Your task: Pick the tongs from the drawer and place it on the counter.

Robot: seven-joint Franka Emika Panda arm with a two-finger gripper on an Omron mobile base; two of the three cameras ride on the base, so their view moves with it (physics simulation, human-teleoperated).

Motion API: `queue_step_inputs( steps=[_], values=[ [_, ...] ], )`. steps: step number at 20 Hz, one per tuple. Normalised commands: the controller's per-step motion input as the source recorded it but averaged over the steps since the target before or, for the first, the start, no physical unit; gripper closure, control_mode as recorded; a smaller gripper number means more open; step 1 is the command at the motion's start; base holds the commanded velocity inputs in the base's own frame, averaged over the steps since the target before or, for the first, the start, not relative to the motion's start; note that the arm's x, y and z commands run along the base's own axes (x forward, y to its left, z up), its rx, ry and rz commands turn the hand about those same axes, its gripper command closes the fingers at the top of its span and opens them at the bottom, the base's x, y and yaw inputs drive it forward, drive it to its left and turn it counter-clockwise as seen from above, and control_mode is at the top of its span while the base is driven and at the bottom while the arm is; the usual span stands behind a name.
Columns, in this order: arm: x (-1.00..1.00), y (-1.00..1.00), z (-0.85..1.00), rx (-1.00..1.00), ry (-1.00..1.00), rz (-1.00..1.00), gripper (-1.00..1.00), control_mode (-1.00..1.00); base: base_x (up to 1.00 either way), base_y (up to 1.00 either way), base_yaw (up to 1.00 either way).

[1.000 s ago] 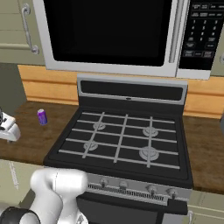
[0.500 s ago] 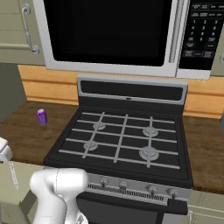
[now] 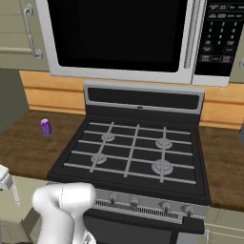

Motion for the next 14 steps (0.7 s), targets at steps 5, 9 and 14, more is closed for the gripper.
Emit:
queue_step_inputs(
  steps=[5, 9, 14],
  values=[
    [0.00, 0.54, -0.57, -0.02, 0.13, 0.00, -1.00, -1.00, 0.00, 0.00, 0.00],
    [0.00, 0.35, -0.52, 0.00, 0.16, 0.00, -1.00, -1.00, 0.00, 0.00, 0.00],
    [0.00, 0.31, -0.35, 0.00, 0.15, 0.01, -1.00, -1.00, 0.00, 0.00, 0.00]
  ],
)
